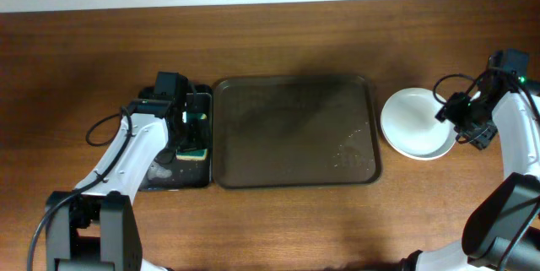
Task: Clean dirty plates on tray and stack at the side
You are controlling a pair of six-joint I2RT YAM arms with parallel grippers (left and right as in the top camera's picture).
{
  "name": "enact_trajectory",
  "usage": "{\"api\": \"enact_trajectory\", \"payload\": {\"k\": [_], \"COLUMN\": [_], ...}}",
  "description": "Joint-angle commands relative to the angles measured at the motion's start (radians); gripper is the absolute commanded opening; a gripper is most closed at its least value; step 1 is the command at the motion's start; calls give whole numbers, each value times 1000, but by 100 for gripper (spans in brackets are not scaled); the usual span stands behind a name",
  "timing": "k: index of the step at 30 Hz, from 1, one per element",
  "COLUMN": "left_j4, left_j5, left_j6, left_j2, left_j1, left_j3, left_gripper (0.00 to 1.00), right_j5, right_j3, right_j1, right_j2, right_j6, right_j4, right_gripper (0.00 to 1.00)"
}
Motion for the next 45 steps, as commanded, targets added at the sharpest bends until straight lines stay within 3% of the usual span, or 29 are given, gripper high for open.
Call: {"api": "enact_trajectory", "payload": {"k": [1, 3, 5, 8, 13, 15, 20, 25, 26, 29, 41, 45], "left_j4": [8, 50, 33, -150, -418, -456, -363, -216, -190, -181, -182, -182], "left_j5": [8, 47, 71, 76, 129, 129, 119, 56, 55, 50, 50, 50], "left_j6": [9, 10, 25, 24, 24, 24, 24, 28, 27, 27, 27, 27], "left_j2": [-11, -11, -11, -12, -53, -101, -418, -906, -1030, -1191, -1215, -1215], "left_j1": [3, 3, 3, 3, 3, 3, 3, 3, 3, 3, 3, 3], "left_j3": [3, 5, 37, 143, 162, 146, -2, -214, -264, -305, -305, -305], "left_gripper": [100, 99, 100, 99, 99, 99, 99, 99, 100, 99, 99, 99], "right_j5": [-329, -381, -288, -179, -171, -160, -152, -97, -85, -85, -85, -58], "right_j3": [6, 6, 6, 9, 9, 8, -116, -338, -359, -362, -362, -364], "right_j1": [18, 120, 228, 383, 443, 443, 443, 443, 443, 443, 443, 443], "right_j2": [8, 8, 8, 5, -60, -111, -412, -856, -943, -1080, -1103, -1201], "right_j6": [-144, -250, -259, -259, -256, -256, -256, -256, -256, -256, -256, -267], "right_j4": [22, 7, -19, -80, -217, -266, -185, -68, -66, -74, -74, -68], "right_gripper": [80, 99, 99, 99, 99, 99, 99, 99, 99, 99, 99, 99]}}
